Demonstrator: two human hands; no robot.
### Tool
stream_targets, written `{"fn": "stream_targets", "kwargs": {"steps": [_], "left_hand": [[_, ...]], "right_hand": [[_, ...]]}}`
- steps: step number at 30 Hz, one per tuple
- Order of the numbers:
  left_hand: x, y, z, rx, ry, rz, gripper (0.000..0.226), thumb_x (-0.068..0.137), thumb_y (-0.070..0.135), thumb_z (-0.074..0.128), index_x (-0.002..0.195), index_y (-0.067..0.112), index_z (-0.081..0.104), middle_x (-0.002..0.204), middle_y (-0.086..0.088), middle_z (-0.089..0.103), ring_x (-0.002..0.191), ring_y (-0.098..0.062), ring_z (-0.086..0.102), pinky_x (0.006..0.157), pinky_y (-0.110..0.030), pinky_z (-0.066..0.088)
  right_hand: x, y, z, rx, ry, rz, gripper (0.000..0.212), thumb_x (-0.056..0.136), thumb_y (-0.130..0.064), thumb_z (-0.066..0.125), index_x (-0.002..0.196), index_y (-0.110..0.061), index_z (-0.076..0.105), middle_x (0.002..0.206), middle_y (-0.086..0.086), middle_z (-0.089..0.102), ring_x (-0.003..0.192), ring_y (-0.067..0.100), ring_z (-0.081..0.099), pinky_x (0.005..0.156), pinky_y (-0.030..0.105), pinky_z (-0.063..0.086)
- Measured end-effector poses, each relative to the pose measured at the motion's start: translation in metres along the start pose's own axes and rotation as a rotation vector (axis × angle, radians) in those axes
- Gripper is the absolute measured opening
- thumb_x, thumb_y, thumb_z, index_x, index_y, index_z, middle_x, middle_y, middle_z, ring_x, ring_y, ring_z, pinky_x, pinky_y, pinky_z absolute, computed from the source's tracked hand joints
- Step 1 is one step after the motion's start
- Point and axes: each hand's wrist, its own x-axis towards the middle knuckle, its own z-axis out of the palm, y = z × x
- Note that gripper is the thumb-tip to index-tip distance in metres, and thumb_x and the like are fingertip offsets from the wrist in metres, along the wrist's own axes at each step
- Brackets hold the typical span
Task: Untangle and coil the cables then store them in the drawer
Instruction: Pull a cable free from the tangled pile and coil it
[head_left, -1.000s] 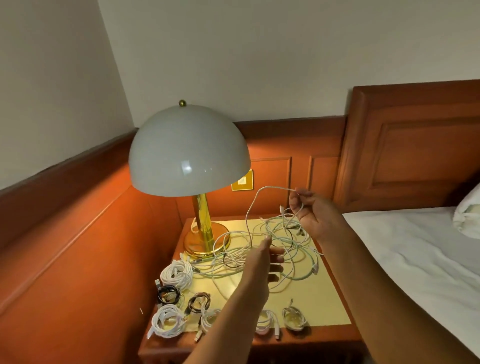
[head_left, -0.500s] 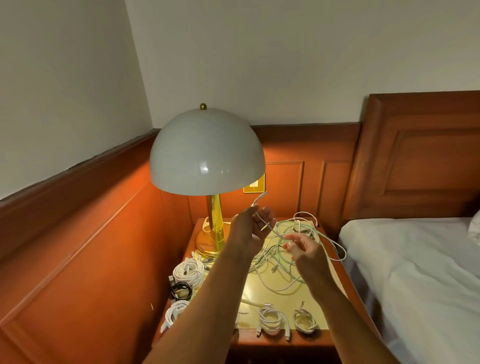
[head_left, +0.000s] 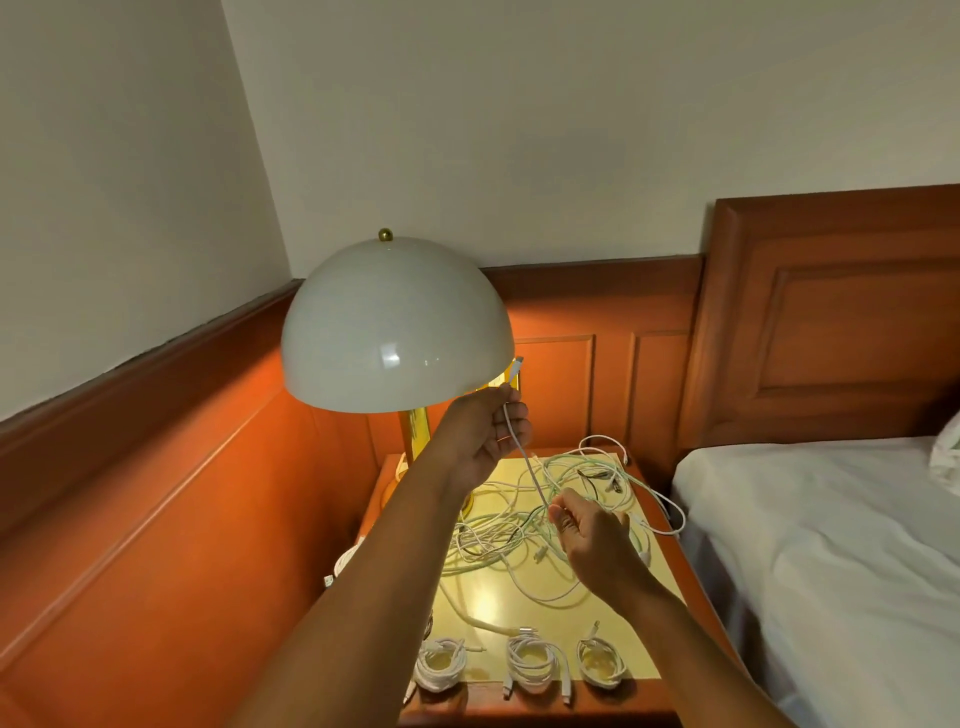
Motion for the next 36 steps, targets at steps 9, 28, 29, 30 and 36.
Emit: {"fn": "stream_targets", "kwargs": {"steps": [9, 28, 29, 30, 36], "left_hand": [[0.004, 0.001, 0.004, -0.046, -0.056, 0.035, 0.024, 0.096, 0.010, 0.044, 0.074, 0.009, 0.054, 0.048, 0.001, 0.049, 0.046, -0.015, 0.047, 0.057, -0.026, 0.046], [0.026, -0.041, 0.007, 0.652, -0.098, 0.044, 0.030, 0.102, 0.000, 0.034, 0.082, 0.002, 0.057, 0.062, -0.006, 0.069, 0.051, -0.014, 0.066, 0.047, -0.017, 0.047], [0.030, -0.043, 0.007, 0.648, -0.068, 0.048, 0.031, 0.102, 0.000, 0.035, 0.081, 0.002, 0.058, 0.063, -0.006, 0.069, 0.051, -0.013, 0.066, 0.047, -0.017, 0.047], [0.034, -0.045, 0.006, 0.644, -0.037, 0.056, 0.031, 0.102, 0.002, 0.037, 0.080, 0.003, 0.058, 0.065, -0.007, 0.069, 0.051, -0.012, 0.066, 0.047, -0.017, 0.048], [0.050, -0.057, 0.003, 0.292, 0.137, 0.111, 0.025, 0.099, 0.010, 0.051, 0.084, 0.001, 0.068, 0.073, -0.009, 0.072, 0.061, -0.015, 0.069, 0.057, -0.024, 0.052]], "right_hand": [[0.031, 0.002, -0.016, -0.031, -0.168, 0.040, 0.027, 0.103, -0.022, 0.042, 0.082, -0.032, 0.056, 0.077, -0.007, 0.066, 0.082, 0.013, 0.061, 0.090, 0.039, 0.039], [0.125, -0.051, -0.100, 0.044, 0.062, 0.012, 0.008, 0.091, -0.013, 0.065, 0.090, -0.012, 0.073, 0.089, -0.002, 0.068, 0.090, 0.013, 0.060, 0.081, 0.028, 0.045], [0.123, -0.055, -0.100, 0.010, 0.071, -0.016, 0.010, 0.091, -0.012, 0.064, 0.091, -0.011, 0.073, 0.088, -0.002, 0.068, 0.088, 0.012, 0.060, 0.078, 0.026, 0.044], [0.120, -0.058, -0.099, -0.017, 0.078, -0.038, 0.011, 0.092, -0.012, 0.063, 0.091, -0.010, 0.074, 0.087, -0.001, 0.068, 0.086, 0.011, 0.060, 0.075, 0.025, 0.044], [0.092, -0.057, -0.085, -0.090, 0.098, -0.097, 0.016, 0.095, -0.014, 0.058, 0.094, -0.011, 0.074, 0.081, -0.004, 0.068, 0.071, 0.006, 0.057, 0.061, 0.013, 0.039]]}}
